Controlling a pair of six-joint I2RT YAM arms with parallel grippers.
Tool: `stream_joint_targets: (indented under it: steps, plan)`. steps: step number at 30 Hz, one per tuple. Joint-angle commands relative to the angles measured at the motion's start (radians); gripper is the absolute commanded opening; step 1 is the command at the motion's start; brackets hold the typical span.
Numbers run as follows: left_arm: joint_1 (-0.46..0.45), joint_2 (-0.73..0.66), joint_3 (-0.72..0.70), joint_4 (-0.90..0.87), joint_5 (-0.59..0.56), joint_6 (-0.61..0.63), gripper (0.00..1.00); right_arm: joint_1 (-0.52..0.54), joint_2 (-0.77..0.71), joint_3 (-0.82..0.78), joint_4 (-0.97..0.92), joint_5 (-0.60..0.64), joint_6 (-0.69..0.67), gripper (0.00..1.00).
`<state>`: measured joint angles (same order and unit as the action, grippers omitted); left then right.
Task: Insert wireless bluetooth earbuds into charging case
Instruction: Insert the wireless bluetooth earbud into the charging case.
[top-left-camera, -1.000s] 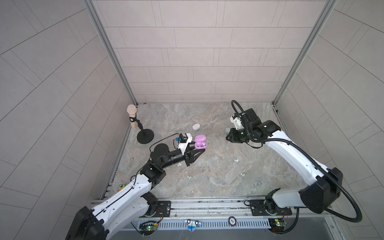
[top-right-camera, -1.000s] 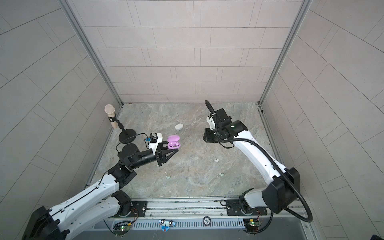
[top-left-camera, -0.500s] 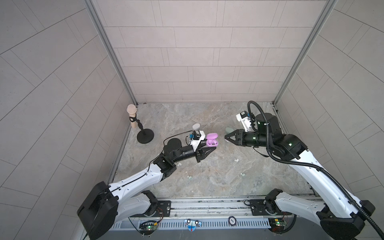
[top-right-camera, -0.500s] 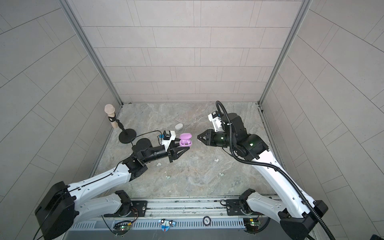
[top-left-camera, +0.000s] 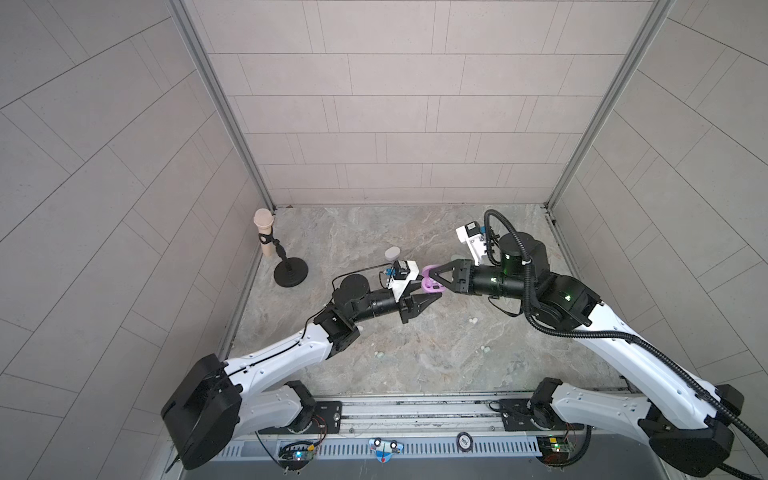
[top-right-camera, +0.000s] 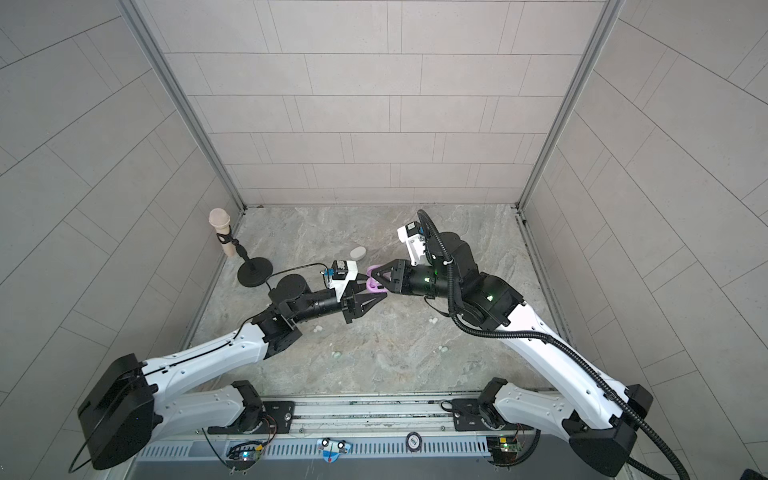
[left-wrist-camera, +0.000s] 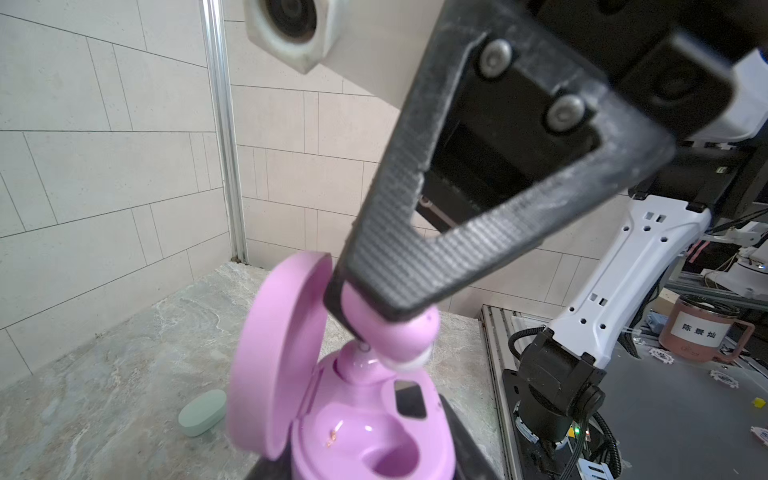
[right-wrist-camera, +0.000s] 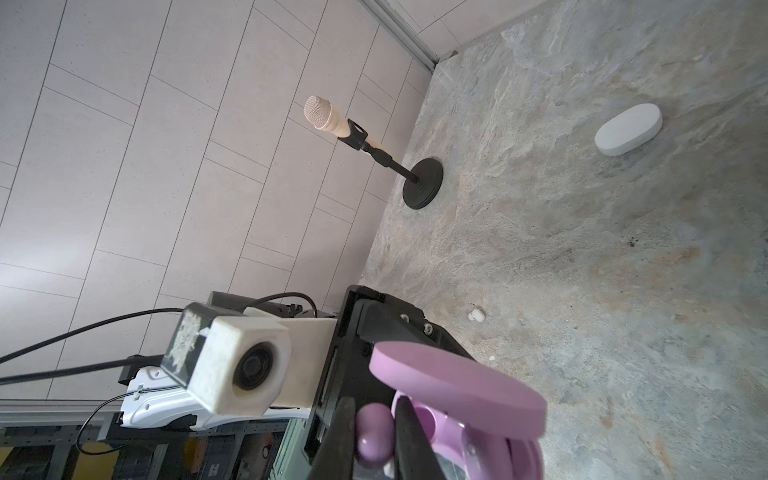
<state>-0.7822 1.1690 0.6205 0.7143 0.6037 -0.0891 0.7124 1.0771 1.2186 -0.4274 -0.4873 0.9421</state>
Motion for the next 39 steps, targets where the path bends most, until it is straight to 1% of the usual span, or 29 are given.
stream_joint_targets:
  steps: [1, 17, 31, 39]
  plan:
    - [-0.005, -0.002, 0.038, 0.053, 0.008, 0.0, 0.23, 0.015, 0.0, -0.011, 0.055, 0.029, 0.036, 0.15]
    - [-0.005, -0.03, 0.042, 0.038, 0.01, 0.001, 0.23, 0.038, 0.008, -0.044, 0.097, 0.046, 0.055, 0.15]
    - [-0.006, -0.051, 0.035, 0.025, -0.002, 0.01, 0.22, 0.039, -0.018, -0.056, 0.032, 0.062, 0.052, 0.19]
    - [-0.006, -0.049, 0.038, 0.027, -0.005, 0.01, 0.22, 0.056, -0.017, -0.052, 0.059, 0.051, 0.063, 0.19]
